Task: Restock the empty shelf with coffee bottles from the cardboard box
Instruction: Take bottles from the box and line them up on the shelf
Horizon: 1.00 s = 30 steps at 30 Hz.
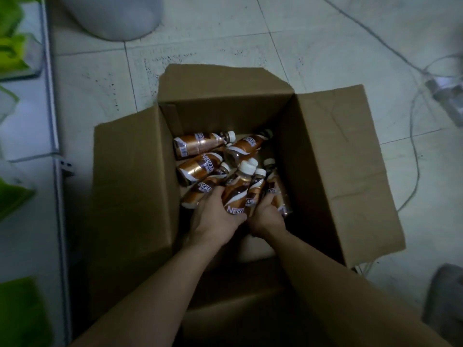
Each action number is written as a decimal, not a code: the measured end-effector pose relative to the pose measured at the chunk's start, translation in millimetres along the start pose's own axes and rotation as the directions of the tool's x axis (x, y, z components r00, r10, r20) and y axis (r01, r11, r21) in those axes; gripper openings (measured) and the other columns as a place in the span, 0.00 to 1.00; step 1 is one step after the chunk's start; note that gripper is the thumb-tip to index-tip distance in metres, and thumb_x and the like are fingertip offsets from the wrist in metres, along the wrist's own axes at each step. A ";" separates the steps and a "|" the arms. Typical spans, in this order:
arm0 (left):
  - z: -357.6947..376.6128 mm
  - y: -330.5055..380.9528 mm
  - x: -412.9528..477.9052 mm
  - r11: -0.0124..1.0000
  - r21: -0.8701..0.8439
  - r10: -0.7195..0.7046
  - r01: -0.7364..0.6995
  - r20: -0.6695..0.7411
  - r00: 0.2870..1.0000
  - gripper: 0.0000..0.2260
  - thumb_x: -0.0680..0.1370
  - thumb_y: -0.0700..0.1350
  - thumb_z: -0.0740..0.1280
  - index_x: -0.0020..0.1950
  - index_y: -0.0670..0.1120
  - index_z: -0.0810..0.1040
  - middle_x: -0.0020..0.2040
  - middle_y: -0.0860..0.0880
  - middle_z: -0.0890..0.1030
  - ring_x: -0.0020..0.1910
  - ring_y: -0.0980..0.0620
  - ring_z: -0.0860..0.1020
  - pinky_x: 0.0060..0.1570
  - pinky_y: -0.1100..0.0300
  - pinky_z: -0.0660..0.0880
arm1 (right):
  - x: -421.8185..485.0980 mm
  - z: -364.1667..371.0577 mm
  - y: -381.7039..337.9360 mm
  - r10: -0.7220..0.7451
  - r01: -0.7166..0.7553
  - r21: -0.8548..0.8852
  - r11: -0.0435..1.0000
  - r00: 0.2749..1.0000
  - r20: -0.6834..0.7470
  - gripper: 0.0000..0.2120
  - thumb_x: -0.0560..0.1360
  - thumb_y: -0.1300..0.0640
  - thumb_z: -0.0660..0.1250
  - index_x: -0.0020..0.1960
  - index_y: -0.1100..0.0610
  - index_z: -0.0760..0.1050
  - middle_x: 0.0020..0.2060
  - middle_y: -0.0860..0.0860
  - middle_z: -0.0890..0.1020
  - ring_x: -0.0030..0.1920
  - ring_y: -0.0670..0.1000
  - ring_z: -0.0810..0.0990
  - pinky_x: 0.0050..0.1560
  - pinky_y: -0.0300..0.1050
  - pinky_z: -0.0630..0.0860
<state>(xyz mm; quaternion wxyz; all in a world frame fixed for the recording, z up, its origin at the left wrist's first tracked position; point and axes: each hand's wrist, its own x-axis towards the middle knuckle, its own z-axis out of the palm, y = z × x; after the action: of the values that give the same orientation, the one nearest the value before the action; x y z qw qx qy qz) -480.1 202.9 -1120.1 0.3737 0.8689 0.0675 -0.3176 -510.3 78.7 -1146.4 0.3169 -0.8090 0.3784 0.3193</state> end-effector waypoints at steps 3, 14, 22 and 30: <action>-18.4 16.2 -0.4 0.998 -0.054 0.023 -0.025 -0.027 0.999 0.35 0.63 0.52 0.79 0.68 0.56 0.70 0.64 0.53 0.75 0.64 0.49 0.73 0.61 0.46 0.73 | -10.1 -6.4 -7.4 0.085 -0.083 0.132 0.988 0.996 -0.002 0.47 0.71 0.45 0.72 0.77 0.53 0.44 0.53 0.58 0.79 0.39 0.53 0.84 0.35 0.47 0.81; -110.3 122.8 -70.5 0.968 -0.164 0.145 -0.189 -0.248 0.958 0.28 0.61 0.53 0.80 0.57 0.52 0.74 0.54 0.52 0.81 0.54 0.50 0.79 0.55 0.50 0.76 | -122.1 -152.6 -52.7 -0.078 0.158 0.468 0.870 0.979 -0.186 0.12 0.68 0.58 0.77 0.44 0.60 0.75 0.32 0.53 0.80 0.30 0.49 0.79 0.34 0.48 0.80; -204.7 228.1 -205.2 0.875 -0.122 0.354 -0.468 -0.499 0.791 0.26 0.64 0.50 0.79 0.56 0.51 0.70 0.50 0.53 0.79 0.48 0.50 0.78 0.47 0.56 0.74 | -284.1 -262.2 -75.5 -0.424 0.585 0.556 0.590 0.811 -0.404 0.31 0.67 0.56 0.78 0.65 0.56 0.67 0.51 0.53 0.80 0.47 0.53 0.82 0.44 0.46 0.81; -283.5 285.8 -370.6 0.660 -0.011 0.574 -0.751 -0.638 0.513 0.26 0.65 0.52 0.79 0.59 0.50 0.73 0.51 0.56 0.78 0.49 0.55 0.76 0.48 0.60 0.73 | -447.6 -316.3 -92.7 -0.632 0.842 0.438 0.316 0.531 -0.564 0.31 0.68 0.61 0.77 0.66 0.55 0.66 0.52 0.50 0.78 0.49 0.47 0.79 0.43 0.40 0.76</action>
<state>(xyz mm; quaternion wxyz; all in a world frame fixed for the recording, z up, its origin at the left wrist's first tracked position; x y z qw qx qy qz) -529.0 240.3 -576.4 0.5481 0.8148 -0.1171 0.1484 -575.4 71.1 -594.4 0.6353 -0.7532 0.0892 -0.1454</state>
